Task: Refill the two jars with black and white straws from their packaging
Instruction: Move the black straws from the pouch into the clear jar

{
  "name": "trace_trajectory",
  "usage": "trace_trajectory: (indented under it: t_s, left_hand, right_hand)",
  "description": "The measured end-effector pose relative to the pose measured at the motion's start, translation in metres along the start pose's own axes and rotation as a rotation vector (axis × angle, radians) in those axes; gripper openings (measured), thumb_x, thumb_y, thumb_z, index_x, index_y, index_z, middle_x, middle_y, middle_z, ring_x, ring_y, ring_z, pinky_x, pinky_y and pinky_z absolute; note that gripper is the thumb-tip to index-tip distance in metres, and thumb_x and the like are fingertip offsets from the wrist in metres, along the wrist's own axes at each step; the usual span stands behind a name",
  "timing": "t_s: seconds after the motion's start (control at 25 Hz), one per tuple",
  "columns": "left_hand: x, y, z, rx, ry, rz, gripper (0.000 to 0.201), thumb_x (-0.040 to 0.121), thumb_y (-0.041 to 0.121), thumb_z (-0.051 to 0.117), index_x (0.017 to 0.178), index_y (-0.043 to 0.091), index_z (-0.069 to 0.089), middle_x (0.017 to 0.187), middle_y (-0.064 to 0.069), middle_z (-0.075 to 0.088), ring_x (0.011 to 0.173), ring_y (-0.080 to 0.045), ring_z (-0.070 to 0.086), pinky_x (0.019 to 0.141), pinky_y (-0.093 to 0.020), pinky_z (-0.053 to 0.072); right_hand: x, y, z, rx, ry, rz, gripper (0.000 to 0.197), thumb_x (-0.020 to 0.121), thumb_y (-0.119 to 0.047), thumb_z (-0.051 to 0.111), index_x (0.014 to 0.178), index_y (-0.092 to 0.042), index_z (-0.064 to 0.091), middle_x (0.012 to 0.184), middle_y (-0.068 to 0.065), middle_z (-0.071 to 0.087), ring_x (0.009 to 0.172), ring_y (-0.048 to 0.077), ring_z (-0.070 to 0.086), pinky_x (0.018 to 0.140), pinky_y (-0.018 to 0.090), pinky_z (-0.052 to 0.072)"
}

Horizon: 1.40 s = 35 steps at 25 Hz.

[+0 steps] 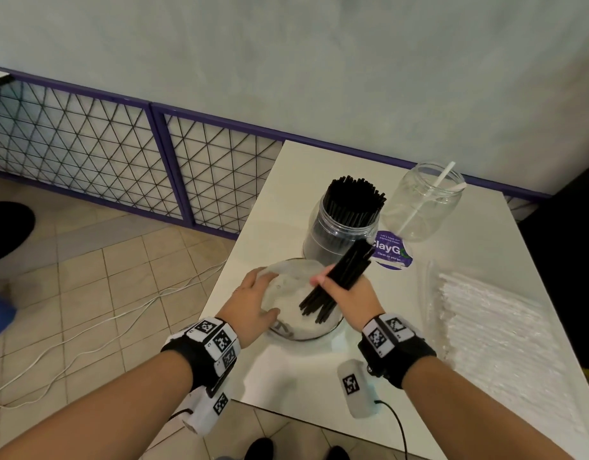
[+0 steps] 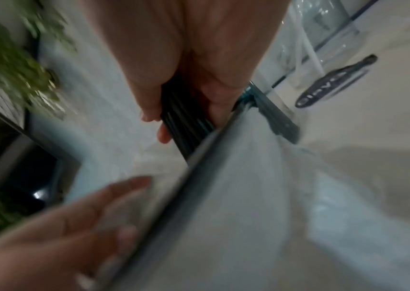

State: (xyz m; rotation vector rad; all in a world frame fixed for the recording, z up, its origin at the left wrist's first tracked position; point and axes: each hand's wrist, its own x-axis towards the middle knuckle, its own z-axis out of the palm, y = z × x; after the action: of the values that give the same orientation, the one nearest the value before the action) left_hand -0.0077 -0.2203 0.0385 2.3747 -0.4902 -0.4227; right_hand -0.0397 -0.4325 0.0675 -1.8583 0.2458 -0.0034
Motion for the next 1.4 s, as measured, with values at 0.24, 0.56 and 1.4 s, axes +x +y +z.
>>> trace_trajectory:
  t_s: [0.24, 0.56, 1.4]
  left_hand:
    - [0.014, 0.031, -0.021, -0.044, 0.067, -0.002, 0.022, 0.083, 0.035, 0.069, 0.103, 0.032, 0.06, 0.154, 0.0, 0.024, 0.141, -0.027, 0.025, 0.116, -0.039, 0.02]
    - [0.062, 0.086, -0.043, 0.164, 0.074, 0.204, 0.062, 0.087, 0.028, 0.059, 0.144, 0.024, 0.036, 0.155, 0.001, 0.028, 0.142, -0.024, 0.026, 0.117, -0.038, 0.022]
    - [0.086, 0.118, -0.039, 0.48, -0.084, 0.137, 0.065, 0.09, 0.033, 0.051, 0.148, 0.03, 0.023, 0.161, 0.009, 0.01, 0.136, -0.025, 0.037, 0.113, -0.047, 0.027]
  right_hand:
    - [0.025, -0.088, -0.059, 0.089, -0.025, -0.242, 0.018, 0.094, -0.01, 0.056, 0.094, 0.002, 0.068, 0.099, 0.014, 0.072, 0.098, 0.018, 0.068, 0.091, 0.023, 0.051]
    - [0.077, -0.117, -0.079, 0.199, 0.01, -0.275, 0.011, 0.093, -0.01, 0.057, 0.088, -0.007, 0.066, 0.095, 0.017, 0.071, 0.096, 0.03, 0.068, 0.093, 0.043, 0.052]
    - [0.111, -0.054, -0.071, -0.428, 0.274, -0.334, 0.058, 0.069, -0.039, 0.081, 0.115, -0.012, 0.057, 0.127, 0.006, 0.042, 0.121, 0.018, 0.035, 0.103, 0.027, 0.034]
